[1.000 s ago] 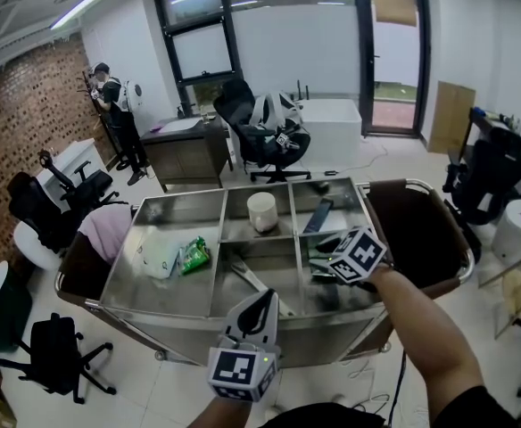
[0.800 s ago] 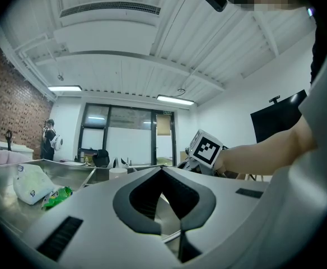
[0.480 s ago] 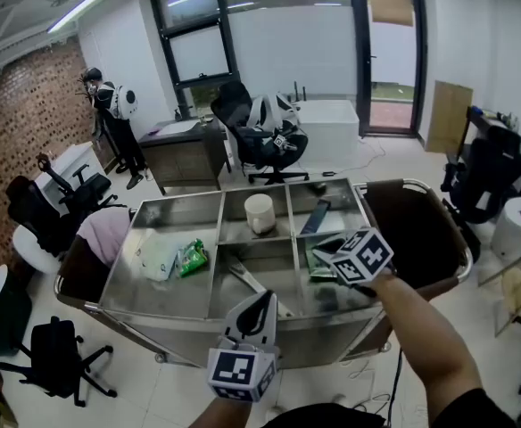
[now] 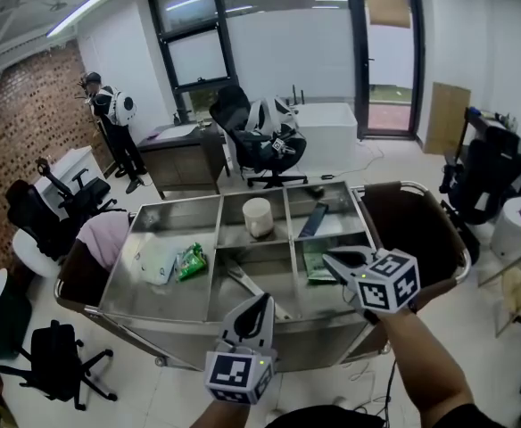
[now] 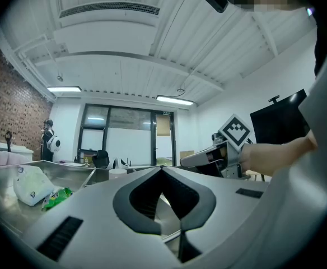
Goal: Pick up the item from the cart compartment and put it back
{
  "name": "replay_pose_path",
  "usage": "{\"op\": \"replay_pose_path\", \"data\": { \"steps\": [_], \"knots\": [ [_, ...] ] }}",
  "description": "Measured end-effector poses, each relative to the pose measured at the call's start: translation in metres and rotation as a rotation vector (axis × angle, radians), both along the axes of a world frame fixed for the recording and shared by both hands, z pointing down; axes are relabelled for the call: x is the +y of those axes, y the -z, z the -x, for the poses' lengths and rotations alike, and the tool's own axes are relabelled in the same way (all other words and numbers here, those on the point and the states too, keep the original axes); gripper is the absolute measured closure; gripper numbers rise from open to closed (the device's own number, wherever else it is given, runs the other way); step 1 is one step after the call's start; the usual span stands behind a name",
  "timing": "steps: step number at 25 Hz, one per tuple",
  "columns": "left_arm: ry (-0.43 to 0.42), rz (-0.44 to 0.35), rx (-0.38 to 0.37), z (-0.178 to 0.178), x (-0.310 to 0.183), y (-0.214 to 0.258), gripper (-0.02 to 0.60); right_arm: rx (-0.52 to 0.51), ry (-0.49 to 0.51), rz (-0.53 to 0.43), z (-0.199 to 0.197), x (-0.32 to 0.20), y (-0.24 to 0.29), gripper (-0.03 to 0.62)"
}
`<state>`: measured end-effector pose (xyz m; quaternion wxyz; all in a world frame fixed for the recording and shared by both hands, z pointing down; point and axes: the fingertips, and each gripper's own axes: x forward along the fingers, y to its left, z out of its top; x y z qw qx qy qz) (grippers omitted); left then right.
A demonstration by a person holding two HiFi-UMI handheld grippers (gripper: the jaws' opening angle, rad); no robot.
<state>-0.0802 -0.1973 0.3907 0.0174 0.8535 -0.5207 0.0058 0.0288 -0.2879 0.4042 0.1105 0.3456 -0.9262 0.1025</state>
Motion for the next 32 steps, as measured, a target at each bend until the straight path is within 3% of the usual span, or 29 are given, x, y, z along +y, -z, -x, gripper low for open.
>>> {"op": "replay_pose_path", "data": {
  "steps": [4, 15, 21, 27, 32],
  "knots": [
    [-0.006, -0.007, 0.0, 0.0, -0.001, 0.002, 0.583, -0.094, -0.03, -0.055, -0.012, 0.025, 0.021, 0.574],
    [-0.004, -0.019, -0.011, -0.004, 0.0, 0.005, 0.583, -0.198, -0.085, -0.134, -0.042, 0.073, 0.045, 0.574],
    [-0.003, -0.01, -0.005, -0.004, 0.003, 0.006, 0.583, -0.225, -0.134, -0.184, -0.062, 0.095, 0.046, 0.574],
    [0.005, -0.019, -0.021, 0.001, 0.002, 0.0, 0.583, -0.225, -0.195, -0.151, -0.084, 0.101, 0.022, 0.574],
    [0.003, -0.024, -0.029, -0.001, 0.002, 0.0, 0.583, -0.209, -0.192, -0.144, -0.081, 0.1, 0.018, 0.574]
  ]
}}
